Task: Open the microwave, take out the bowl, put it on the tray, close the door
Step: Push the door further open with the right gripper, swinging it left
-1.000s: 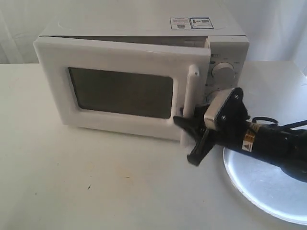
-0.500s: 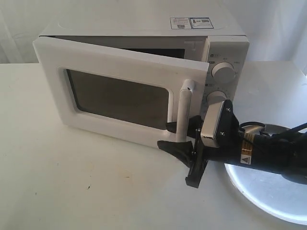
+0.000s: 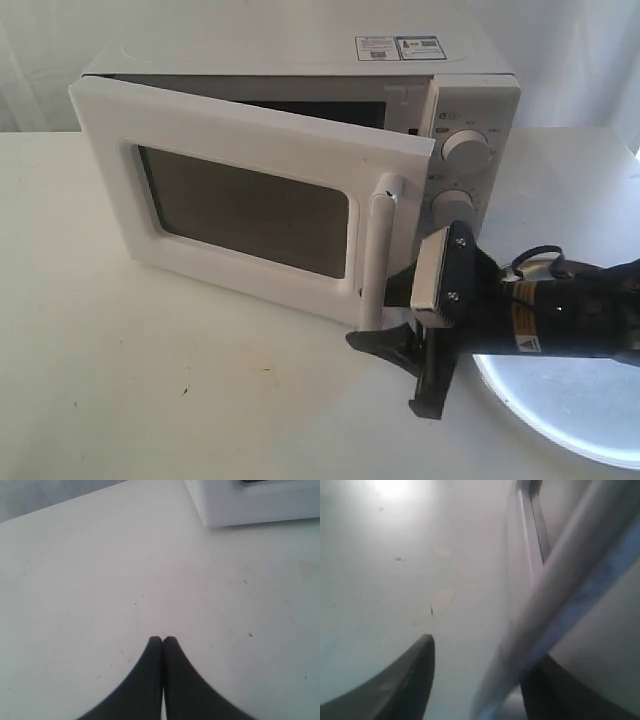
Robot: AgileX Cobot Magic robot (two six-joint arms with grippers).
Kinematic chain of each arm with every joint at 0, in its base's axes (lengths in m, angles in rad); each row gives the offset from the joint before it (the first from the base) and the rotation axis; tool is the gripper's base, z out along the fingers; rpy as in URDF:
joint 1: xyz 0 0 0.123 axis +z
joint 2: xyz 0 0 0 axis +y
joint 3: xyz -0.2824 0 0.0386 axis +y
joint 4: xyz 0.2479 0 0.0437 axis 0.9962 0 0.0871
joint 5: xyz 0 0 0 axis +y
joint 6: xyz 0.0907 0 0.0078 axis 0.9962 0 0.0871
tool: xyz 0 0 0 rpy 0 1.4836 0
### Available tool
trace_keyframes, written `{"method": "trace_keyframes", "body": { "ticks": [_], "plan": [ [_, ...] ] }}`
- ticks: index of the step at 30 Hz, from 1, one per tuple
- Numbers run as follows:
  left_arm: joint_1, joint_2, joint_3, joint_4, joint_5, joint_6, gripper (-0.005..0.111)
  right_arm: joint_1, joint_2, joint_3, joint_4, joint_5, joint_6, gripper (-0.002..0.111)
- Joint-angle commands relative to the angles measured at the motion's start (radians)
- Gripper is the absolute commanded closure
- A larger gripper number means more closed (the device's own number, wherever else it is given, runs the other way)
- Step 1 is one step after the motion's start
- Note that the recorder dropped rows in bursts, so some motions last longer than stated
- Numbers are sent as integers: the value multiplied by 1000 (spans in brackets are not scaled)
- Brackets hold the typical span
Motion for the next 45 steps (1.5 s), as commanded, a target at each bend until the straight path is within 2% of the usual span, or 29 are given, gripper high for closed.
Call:
{"method": "trace_keyframes", "body": {
  "ticks": [1, 5, 7, 8, 9, 10, 11, 12, 13, 14, 16, 20, 22, 23, 26, 31, 35, 38, 43, 45],
  "plan": [
    [-4, -2, -4, -4, 1, -5, 107, -11, -67, 36, -24, 216, 69, 60],
    [-4, -2, -4, -4, 1, -5, 107, -11, -108, 56, -52, 234, 172, 60],
    [-4, -2, -4, -4, 1, -5, 107, -5, -121, 79, -136, 202, 219, 65],
    [-4, -2, -4, -4, 1, -5, 107, 12, -118, 83, -315, 141, 206, 76],
    [-4, -2, -4, -4, 1, -5, 107, 18, -118, 83, -359, 138, 201, 81],
    [-4, -2, -4, -4, 1, -5, 107, 23, -123, 83, -348, 226, 201, 94],
    [-4, -2, -4, -4, 1, -5, 107, 23, -128, 83, -316, 306, 203, 99],
    [-4, -2, -4, -4, 1, -5, 107, 23, -137, 69, -153, 568, 194, 108],
    [-4, -2, -4, -4, 1, -5, 107, 23, -137, 51, -56, 667, 166, 108],
    [-4, -2, -4, -4, 1, -5, 107, 21, -137, 2, 196, 811, 81, 108],
    [-4, -2, -4, -4, 1, -5, 107, 21, -140, -53, 256, 769, -56, 108],
    [-4, -2, -4, -4, 1, -5, 107, 21, -152, -180, 306, 626, -77, 108],
    [-4, -2, -4, -4, 1, -5, 107, 21, -155, -201, 308, 449, -77, 108],
    [-4, -2, -4, -4, 1, -5, 107, 21, -155, -201, 299, 300, -30, 108],
    [-4, -2, -4, -4, 1, -5, 107, 21, -155, -201, 183, 59, 102, 108],
    [-4, -2, -4, -4, 1, -5, 107, 21, -155, -201, -149, -308, -7, 108],
    [-4, -2, -4, -4, 1, -5, 107, 21, -155, -201, -244, -308, 32, 108],
    [-4, -2, -4, -4, 1, -5, 107, 21, -155, -201, -224, -308, 32, 108],
    [-4, -2, -4, -4, 1, -5, 107, 39, -136, -201, 43, -41, 32, 108],
    [-4, -2, -4, -4, 1, -5, 107, 65, -113, -201, 120, -37, 49, 108]
  ]
}}
